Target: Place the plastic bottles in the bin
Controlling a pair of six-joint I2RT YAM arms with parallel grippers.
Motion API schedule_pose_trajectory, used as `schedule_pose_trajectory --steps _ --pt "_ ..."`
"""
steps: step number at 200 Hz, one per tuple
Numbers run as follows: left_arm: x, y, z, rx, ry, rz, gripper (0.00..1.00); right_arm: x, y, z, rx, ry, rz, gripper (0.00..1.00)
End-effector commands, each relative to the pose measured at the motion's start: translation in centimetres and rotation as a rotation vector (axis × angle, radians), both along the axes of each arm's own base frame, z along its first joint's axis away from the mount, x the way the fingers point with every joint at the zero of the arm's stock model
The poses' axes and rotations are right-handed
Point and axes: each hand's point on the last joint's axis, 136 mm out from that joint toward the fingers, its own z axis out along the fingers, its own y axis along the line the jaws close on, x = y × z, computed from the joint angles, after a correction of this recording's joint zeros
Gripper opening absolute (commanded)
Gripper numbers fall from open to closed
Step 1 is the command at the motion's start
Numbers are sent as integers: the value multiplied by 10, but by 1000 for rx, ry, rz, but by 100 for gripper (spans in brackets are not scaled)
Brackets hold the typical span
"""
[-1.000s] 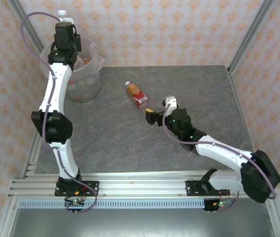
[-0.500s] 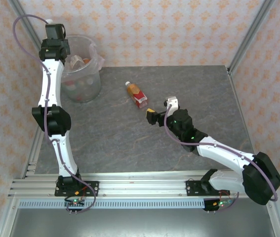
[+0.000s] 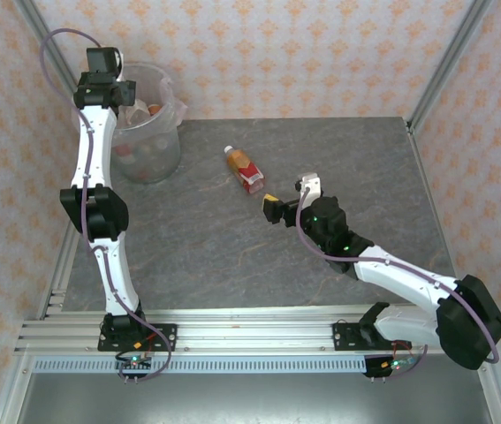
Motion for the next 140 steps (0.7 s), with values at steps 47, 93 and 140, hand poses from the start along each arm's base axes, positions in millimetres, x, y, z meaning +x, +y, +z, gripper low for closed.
schedule_pose_trajectory --steps 47,93,140 --pt "-16 -59 37 -205 -58 -247 100 -1 -1 2 22 -2 -12 99" --pt "-27 -94 55 -360 -101 -380 100 1 -1 3 19 -7 -16 99" --pt "-37 -129 81 -546 -167 -478 100 9 -5 -2 13 16 -75 99"
